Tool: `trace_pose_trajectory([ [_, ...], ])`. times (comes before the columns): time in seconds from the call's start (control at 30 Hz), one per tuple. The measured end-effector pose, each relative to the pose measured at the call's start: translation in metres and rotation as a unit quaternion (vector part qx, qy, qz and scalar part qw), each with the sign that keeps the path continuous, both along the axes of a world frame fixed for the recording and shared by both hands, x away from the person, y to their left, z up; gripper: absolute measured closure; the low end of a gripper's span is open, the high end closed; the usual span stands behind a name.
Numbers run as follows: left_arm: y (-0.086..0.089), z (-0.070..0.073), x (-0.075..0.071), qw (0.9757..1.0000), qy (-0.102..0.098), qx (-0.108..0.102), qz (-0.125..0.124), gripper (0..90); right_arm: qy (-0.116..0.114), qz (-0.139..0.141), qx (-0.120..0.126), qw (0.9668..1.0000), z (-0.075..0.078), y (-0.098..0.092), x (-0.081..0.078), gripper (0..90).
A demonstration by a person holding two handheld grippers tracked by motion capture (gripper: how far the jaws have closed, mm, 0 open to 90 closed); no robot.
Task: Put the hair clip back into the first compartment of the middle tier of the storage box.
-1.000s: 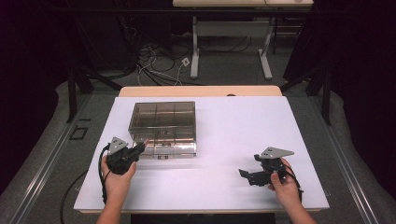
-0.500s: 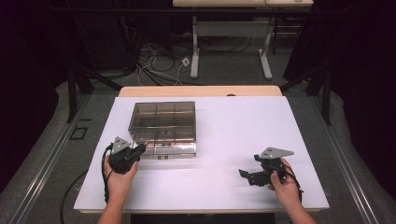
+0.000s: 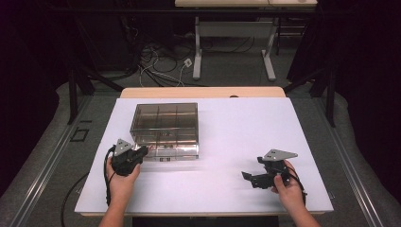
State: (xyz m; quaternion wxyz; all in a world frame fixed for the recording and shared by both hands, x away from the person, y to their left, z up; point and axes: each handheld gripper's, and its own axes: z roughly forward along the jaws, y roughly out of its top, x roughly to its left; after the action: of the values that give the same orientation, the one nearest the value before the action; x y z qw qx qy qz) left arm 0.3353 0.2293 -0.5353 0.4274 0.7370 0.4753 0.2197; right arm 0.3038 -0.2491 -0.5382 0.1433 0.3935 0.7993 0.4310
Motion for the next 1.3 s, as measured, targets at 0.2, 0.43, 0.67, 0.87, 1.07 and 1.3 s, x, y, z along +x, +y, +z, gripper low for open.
trace_pose_trajectory([
  [0.2, 0.001, 0.001, 0.000, 1.0000, -0.002, -0.001, 0.004, 81.3, 0.000, 0.001, 0.001, 1.0000, 0.000, 0.000, 0.000, 11.2],
  [0.43, 0.001, 0.003, -0.002, 0.9999, -0.007, -0.010, 0.007, 72.9, 0.003, -0.003, 0.003, 1.0000, 0.000, 0.000, 0.000, 11.2],
  [0.67, 0.001, 0.006, -0.004, 0.9997, -0.003, -0.021, 0.010, 65.3, 0.002, -0.002, 0.002, 1.0000, 0.000, 0.000, 0.000, 11.2],
  [0.87, 0.001, 0.008, -0.006, 0.9995, -0.001, -0.026, 0.015, 58.1, 0.002, -0.001, 0.002, 1.0000, 0.000, 0.000, 0.000, 11.2],
  [1.07, 0.000, 0.011, -0.008, 0.9992, 0.003, -0.033, 0.021, 50.6, 0.004, -0.002, 0.006, 1.0000, 0.000, 0.000, -0.001, 11.2],
  [1.3, -0.003, 0.016, -0.011, 0.9990, 0.002, -0.038, 0.025, 41.9, 0.004, -0.003, 0.006, 1.0000, 0.000, 0.000, -0.001, 11.8],
])
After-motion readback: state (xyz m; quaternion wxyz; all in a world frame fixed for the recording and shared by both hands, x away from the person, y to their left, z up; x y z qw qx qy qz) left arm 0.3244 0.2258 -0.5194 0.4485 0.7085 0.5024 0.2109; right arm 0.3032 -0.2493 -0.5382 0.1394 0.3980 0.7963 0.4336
